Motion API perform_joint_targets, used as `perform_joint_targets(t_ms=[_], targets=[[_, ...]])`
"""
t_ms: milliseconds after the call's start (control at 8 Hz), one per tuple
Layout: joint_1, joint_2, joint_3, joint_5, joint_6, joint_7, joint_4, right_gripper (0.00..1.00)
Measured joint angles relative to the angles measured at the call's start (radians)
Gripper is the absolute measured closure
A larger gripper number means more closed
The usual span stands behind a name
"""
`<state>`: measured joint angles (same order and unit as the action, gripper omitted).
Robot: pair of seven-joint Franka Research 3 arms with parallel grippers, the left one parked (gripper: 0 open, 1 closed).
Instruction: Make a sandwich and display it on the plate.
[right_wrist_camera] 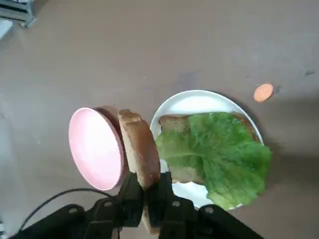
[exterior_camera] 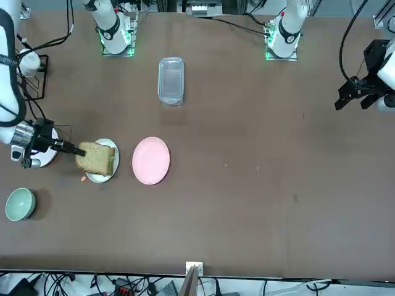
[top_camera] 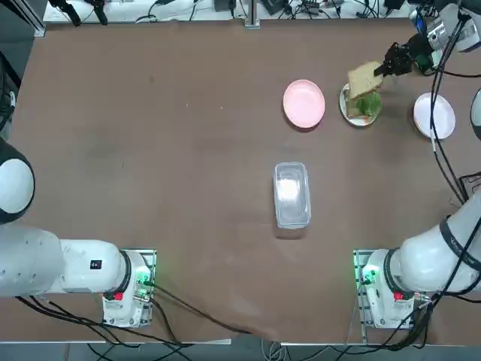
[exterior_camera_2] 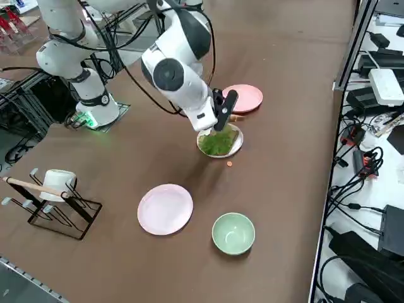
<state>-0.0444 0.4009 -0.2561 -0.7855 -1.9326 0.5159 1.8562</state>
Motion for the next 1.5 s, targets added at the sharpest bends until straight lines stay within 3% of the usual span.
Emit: perform_joint_targets(t_ms=[500, 1500], targets=[[-0.054, 0.040, 0.001, -0.057, 0.072, 0.027, -0.005, 0.91], [-0.094, 0.115, 0.003, -0.073, 0.074, 0.142, -0.013, 0.91]])
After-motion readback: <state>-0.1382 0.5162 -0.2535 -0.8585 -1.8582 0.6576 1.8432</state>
